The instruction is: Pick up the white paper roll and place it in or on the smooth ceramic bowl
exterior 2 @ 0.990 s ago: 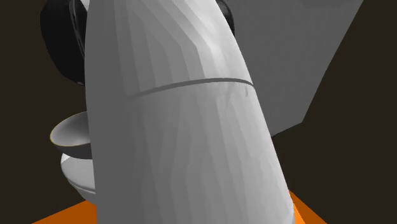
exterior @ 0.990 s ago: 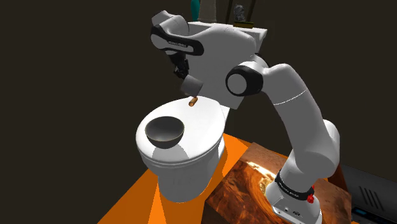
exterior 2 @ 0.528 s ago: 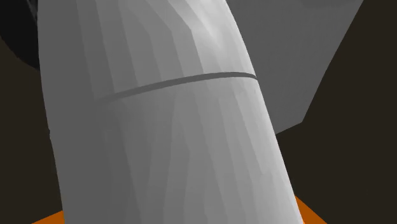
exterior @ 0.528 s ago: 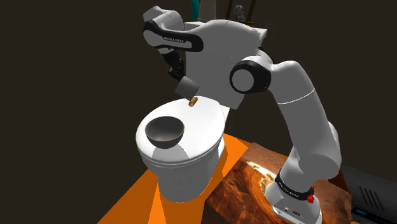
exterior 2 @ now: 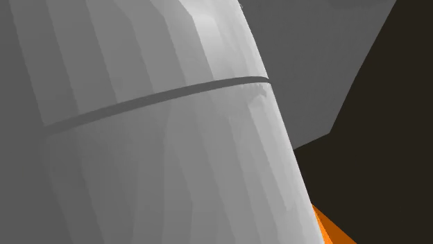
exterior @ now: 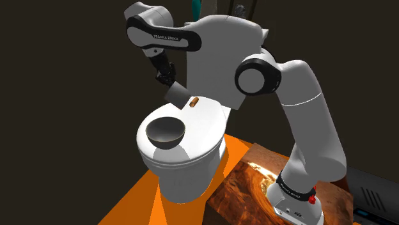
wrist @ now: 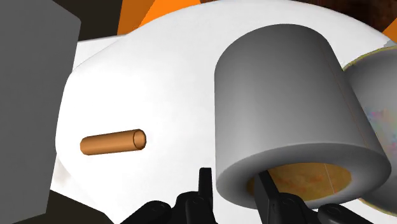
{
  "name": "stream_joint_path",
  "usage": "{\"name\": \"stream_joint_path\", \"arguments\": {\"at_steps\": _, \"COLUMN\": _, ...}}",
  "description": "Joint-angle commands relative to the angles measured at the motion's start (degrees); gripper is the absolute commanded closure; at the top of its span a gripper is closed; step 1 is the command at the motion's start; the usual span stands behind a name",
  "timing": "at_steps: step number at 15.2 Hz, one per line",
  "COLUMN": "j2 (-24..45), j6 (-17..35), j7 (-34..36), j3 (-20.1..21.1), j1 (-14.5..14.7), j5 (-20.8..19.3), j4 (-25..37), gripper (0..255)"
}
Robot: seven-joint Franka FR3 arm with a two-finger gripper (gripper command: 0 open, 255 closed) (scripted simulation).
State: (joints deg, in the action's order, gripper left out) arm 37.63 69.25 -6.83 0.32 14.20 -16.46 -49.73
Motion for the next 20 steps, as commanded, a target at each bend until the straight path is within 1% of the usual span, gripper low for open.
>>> {"name": "stream_joint_path", "arguments": {"at_steps": 1, "j2": 0.4, "j6": -1.0, "j7": 2.1, "j3": 0.5, "j1": 1.7, "j5": 0.3, "j4": 0.8, "gripper": 255}}
{"name": "stream_joint_path", "arguments": {"at_steps": 4, "j2": 1.4, "j6": -3.1, "j7": 5.3, "j3": 1.3, "j1": 4.5, "j5": 0.8, "j4": 3.1, "gripper": 255}}
{"name": "stream_joint_path", "arguments": {"at_steps": 6, "j2": 2.8, "j6": -4.9, "j7": 7.2, "j3": 1.7, "j1": 6.5, "j5": 1.2, "j4": 5.8, "gripper": 255}}
{"name": "stream_joint_path", "arguments": {"at_steps": 8, "j2": 5.1, "j6": -7.4, "j7": 9.0, "j3": 2.0, "j1": 8.5, "j5": 1.4, "j4": 10.1, "gripper": 255}}
{"name": "stream_joint_path", "arguments": {"at_steps": 9, "j2": 6.9, "j6": -9.0, "j7": 9.7, "j3": 2.1, "j1": 9.6, "j5": 1.5, "j4": 13.3, "gripper": 255}}
{"name": "stream_joint_path", "arguments": {"at_steps": 11, "j2": 4.2, "j6": -5.5, "j7": 10.7, "j3": 2.4, "j1": 9.2, "j5": 1.8, "j4": 7.0, "gripper": 255}}
{"name": "stream_joint_path", "arguments": {"at_steps": 13, "j2": 2.6, "j6": -2.8, "j7": 11.3, "j3": 2.6, "j1": 8.9, "j5": 2.0, "j4": 2.7, "gripper": 255}}
{"name": "stream_joint_path", "arguments": {"at_steps": 16, "j2": 1.0, "j6": 0.5, "j7": 12.1, "j3": 2.9, "j1": 8.5, "j5": 2.3, "j4": -2.4, "gripper": 255}}
{"name": "stream_joint_path", "arguments": {"at_steps": 20, "j2": -0.3, "j6": 4.4, "j7": 13.0, "j3": 3.0, "j1": 8.2, "j5": 2.5, "j4": -7.6, "gripper": 255}}
